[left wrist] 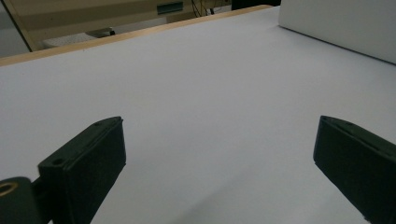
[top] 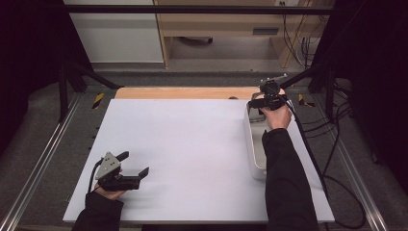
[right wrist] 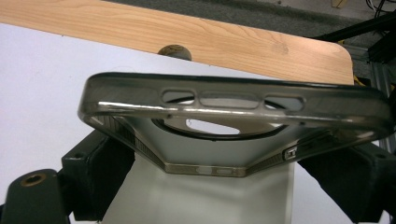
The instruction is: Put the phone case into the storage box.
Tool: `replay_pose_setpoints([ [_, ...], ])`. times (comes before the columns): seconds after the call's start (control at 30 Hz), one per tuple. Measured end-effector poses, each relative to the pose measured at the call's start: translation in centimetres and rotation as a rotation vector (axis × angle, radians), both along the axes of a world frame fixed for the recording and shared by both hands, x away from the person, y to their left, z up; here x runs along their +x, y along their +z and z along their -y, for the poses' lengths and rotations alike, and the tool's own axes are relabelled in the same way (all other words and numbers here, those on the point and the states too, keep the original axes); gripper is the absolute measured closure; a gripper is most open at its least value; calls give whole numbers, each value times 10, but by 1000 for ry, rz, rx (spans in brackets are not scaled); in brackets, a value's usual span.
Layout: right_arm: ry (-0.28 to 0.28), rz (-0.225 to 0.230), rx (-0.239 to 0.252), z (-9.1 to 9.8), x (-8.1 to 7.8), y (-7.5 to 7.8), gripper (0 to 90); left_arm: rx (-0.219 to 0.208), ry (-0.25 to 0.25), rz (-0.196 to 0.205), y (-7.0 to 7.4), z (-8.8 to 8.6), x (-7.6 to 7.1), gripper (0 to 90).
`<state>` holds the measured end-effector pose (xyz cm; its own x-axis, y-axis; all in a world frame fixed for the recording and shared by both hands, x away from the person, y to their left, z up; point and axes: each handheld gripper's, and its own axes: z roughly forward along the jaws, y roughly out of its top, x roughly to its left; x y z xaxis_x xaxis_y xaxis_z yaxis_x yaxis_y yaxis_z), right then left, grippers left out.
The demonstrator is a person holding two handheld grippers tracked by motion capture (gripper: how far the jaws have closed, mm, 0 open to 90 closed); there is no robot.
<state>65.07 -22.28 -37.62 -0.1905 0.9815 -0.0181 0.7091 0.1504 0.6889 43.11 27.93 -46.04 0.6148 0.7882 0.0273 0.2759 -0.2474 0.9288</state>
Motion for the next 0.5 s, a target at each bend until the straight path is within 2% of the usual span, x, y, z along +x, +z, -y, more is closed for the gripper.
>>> replay_pose_setpoints([
  [0.17, 0, -6, -1, 0, 1, -1, 118, 0, -1, 0, 0, 0, 0, 17],
  [0.5, -5, 24, 0, -3, 1, -3, 106, 0, -1, 0, 0, 0, 0, 17],
])
